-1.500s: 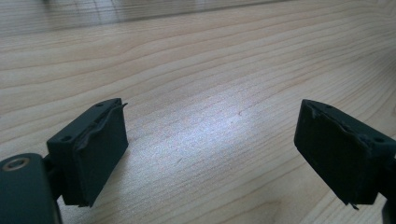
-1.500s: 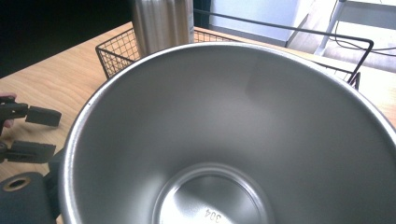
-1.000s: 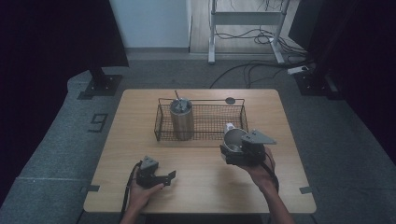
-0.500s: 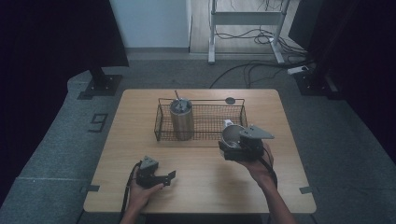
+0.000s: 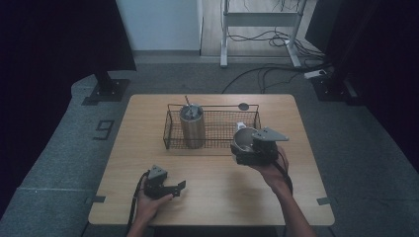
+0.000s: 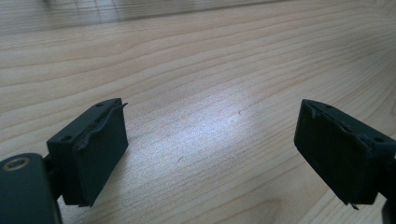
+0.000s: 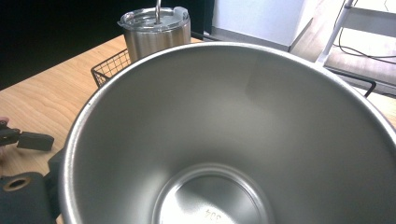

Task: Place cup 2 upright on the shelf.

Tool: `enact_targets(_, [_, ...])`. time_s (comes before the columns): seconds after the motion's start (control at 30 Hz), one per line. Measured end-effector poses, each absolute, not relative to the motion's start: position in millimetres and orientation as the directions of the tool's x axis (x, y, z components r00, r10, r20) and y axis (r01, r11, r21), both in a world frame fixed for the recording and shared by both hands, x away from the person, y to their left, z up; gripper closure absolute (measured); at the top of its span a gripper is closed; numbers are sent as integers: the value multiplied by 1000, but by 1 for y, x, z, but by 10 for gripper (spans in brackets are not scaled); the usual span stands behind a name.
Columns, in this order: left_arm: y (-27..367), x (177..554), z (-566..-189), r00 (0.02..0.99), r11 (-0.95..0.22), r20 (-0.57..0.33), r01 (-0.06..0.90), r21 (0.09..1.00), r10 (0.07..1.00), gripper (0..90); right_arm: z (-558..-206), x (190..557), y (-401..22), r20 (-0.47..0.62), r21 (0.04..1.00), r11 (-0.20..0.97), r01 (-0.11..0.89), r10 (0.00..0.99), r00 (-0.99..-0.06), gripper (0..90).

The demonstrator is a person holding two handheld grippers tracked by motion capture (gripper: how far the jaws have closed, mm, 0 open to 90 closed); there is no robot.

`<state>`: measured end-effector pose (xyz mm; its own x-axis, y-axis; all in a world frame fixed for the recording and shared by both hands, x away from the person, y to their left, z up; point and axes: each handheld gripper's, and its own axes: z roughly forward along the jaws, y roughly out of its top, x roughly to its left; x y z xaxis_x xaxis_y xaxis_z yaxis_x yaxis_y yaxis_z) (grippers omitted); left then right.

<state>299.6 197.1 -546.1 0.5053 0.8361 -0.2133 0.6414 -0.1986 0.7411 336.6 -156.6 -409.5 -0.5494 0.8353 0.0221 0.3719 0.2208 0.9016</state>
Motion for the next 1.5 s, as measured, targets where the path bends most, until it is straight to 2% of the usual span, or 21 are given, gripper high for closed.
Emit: enact_targets(1.5, [202, 299, -545, 499, -197, -205, 637, 745, 842, 98, -403, 381, -148, 29, 889, 223, 401, 844, -535, 68])
